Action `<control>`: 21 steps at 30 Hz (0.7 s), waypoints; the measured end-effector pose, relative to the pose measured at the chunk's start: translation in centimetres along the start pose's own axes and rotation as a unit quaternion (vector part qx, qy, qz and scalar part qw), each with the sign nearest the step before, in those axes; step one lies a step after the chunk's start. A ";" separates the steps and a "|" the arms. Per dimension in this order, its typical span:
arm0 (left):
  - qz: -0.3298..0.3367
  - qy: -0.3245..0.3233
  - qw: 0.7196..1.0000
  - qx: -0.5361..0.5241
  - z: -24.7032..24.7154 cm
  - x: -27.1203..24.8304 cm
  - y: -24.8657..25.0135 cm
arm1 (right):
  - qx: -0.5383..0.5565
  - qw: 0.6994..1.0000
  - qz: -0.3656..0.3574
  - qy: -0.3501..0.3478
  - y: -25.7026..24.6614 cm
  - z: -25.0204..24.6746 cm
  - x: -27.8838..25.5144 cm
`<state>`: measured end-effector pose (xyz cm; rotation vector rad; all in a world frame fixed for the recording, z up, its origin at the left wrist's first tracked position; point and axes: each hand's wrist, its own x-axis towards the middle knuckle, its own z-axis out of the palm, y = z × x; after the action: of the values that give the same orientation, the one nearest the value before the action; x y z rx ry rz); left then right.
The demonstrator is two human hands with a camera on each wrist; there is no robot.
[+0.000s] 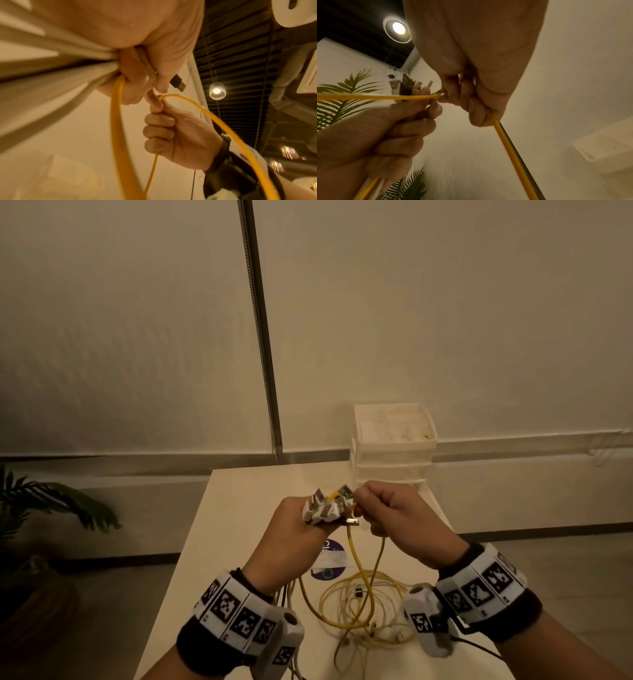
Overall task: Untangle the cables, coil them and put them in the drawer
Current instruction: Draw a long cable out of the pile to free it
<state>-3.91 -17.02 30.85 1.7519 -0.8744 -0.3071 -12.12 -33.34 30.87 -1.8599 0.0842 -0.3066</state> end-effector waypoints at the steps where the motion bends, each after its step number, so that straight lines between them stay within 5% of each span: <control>1: -0.018 0.008 0.999 -0.040 0.2 0.0 0.2 | -0.001 1.000 -0.007 0.003 0.0 0.1 0.0; 5: -0.065 0.017 0.985 -0.162 0.7 0.1 0.6 | -0.030 0.998 -0.057 0.025 0.0 0.6 -0.1; 9: -0.017 0.030 0.994 -0.100 -0.1 0.0 1.4 | -0.095 0.989 -0.105 0.038 -0.2 1.0 -0.2; 12: 0.012 0.127 0.990 -0.064 -2.1 0.3 1.5 | -0.077 0.992 -0.095 0.025 -0.1 0.6 -0.1; 16: 0.028 0.283 0.949 -0.138 -6.9 0.7 1.0 | 0.052 0.998 -0.021 0.003 1.6 -0.8 -1.1; 21: 0.085 0.351 0.926 -0.112 -10.0 0.1 1.6 | 0.107 0.993 0.041 -0.040 4.2 -0.5 -2.6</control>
<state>1.43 -10.16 36.00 1.4028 -0.4343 0.3180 -14.30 -34.51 26.59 -1.6497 0.0697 -0.1754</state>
